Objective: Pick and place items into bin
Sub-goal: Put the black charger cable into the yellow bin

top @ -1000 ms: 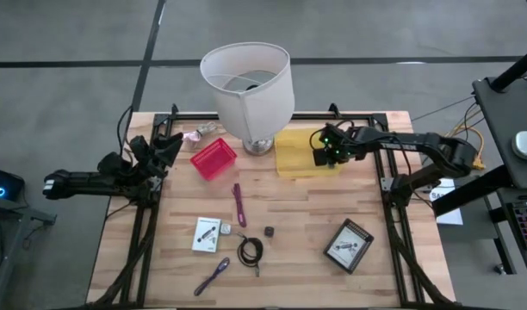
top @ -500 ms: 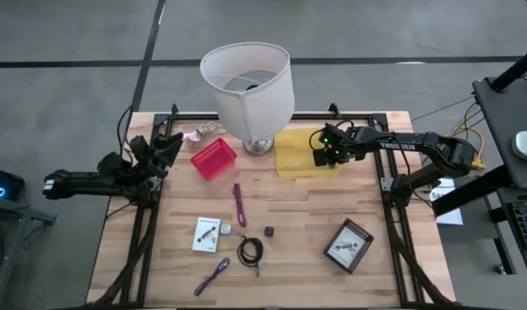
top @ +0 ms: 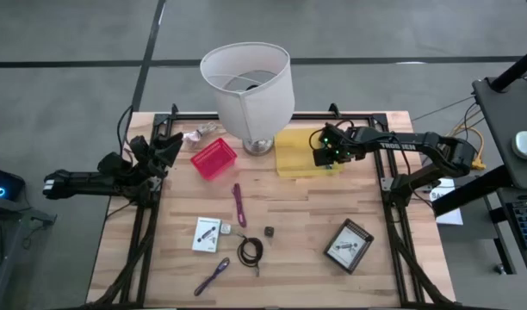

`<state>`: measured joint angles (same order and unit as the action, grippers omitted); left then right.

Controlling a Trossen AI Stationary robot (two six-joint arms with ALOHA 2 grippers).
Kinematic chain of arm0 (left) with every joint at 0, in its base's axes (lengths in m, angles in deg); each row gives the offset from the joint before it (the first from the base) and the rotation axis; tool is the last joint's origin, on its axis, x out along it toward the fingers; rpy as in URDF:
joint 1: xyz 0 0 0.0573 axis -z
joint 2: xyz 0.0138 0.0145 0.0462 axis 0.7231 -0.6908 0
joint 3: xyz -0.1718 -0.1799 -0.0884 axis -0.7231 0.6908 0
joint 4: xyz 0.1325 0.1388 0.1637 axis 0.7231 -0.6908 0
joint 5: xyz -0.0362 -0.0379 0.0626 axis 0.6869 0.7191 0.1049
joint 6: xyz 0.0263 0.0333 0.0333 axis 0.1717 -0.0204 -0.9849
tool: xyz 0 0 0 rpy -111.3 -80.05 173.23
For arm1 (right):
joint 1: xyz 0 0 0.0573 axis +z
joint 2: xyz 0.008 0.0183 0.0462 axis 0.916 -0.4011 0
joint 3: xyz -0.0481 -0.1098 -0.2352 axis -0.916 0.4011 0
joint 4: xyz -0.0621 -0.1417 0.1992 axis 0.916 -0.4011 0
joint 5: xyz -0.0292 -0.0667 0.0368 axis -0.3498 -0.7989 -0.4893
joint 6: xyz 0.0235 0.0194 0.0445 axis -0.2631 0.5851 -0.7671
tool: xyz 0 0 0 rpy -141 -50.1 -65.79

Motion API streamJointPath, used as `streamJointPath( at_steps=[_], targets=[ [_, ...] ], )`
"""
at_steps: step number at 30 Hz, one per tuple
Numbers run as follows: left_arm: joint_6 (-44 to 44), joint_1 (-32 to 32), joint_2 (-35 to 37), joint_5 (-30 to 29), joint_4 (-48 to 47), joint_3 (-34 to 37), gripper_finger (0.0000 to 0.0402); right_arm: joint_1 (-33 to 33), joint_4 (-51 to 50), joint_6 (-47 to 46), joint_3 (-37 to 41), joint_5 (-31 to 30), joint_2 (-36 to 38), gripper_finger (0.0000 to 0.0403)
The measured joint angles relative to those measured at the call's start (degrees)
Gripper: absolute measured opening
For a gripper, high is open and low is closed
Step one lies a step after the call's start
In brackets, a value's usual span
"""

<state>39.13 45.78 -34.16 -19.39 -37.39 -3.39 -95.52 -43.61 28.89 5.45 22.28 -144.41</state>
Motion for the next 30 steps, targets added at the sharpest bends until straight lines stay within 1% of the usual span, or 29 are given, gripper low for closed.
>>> streamJointPath(
  at_steps=[5, 14, 20, 23, 25, 28, 30],
  targets=[
    [0.0, 0.0, 0.0, 0.0, 0.0, 0.0, 0.0210, 0.4, 5.4, 7.9, -1.3, -0.1, 0.6, 0.0141],
    [0.0, 0.0, 0.0, 0.0, 0.0, 0.0, 0.0210, 2.2, 14.7, 21.3, -6.0, 0.2, 1.5, 0.0132],
    [0.0, 0.0, 0.0, 0.0, 0.0, 0.0, 0.0210, 4.8, 17.6, 31.9, -8.5, 0.6, 1.5, 0.0137],
    [0.0, 0.0, 0.0, 0.0, 0.0, 0.0, 0.0210, 6.1, 18.0, 35.2, -8.9, 3.4, 1.5, 0.0143],
    [0.0, 0.0, 0.0, 0.0, 0.0, 0.0, 0.0210, 7.0, 18.0, 36.4, -9.0, 6.7, 1.5, 0.0146],
    [0.0, 0.0, 0.0, 0.0, 0.0, 0.0, 0.0210, 8.7, 19.5, 39.6, -8.8, 14.7, 1.5, 0.0151],
    [0.0, 0.0, 0.0, 0.0, 0.0, 0.0, 0.0210, 10.0, 21.2, 39.9, -8.6, 19.4, 1.5, 0.0155]
  ],
)
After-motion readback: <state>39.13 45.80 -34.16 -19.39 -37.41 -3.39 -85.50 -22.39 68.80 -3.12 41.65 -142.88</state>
